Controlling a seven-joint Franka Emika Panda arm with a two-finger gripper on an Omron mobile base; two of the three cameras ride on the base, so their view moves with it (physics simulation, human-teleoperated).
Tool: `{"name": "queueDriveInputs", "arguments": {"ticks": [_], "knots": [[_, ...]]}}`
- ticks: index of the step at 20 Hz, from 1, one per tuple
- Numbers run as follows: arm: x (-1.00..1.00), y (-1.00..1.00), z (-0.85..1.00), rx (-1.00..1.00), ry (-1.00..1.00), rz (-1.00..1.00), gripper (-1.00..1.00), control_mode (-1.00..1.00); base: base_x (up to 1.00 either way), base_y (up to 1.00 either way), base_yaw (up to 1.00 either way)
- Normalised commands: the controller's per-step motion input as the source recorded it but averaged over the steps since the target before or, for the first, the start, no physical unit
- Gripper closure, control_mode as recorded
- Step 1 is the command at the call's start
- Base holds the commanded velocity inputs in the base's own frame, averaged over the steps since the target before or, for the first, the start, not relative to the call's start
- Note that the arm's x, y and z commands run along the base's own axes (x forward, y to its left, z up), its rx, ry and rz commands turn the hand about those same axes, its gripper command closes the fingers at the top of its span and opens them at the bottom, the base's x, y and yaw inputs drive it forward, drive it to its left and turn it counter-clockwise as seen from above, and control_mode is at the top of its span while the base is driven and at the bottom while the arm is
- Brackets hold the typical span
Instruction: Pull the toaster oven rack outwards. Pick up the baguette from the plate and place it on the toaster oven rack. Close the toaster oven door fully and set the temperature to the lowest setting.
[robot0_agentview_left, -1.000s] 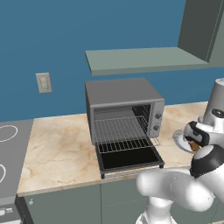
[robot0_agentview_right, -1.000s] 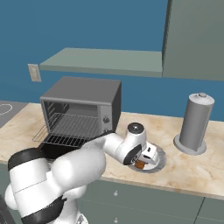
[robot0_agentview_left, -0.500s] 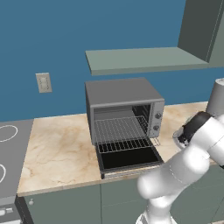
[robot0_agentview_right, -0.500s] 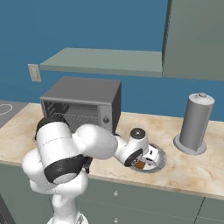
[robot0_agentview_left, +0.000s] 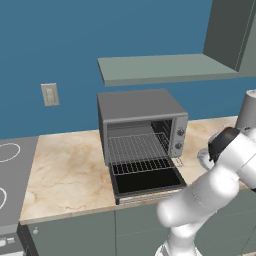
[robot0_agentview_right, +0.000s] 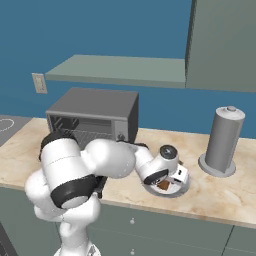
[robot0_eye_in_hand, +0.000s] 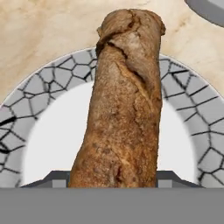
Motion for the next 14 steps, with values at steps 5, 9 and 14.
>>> {"name": "queueDriveInputs", "arguments": {"ticks": [5, 9, 14], "knots": [[-0.15, 0.07, 1.00, 0.13, -0.11, 0.00, 1.00, -1.00, 0.00, 0.00, 0.00], [-0.08, 0.43, 0.99, 0.05, 0.02, 0.13, 1.00, -1.00, 0.00, 0.00, 0.00], [-0.02, 0.52, 0.67, -0.02, 0.03, 0.30, 1.00, -1.00, 0.00, 0.00, 0.00]]}}
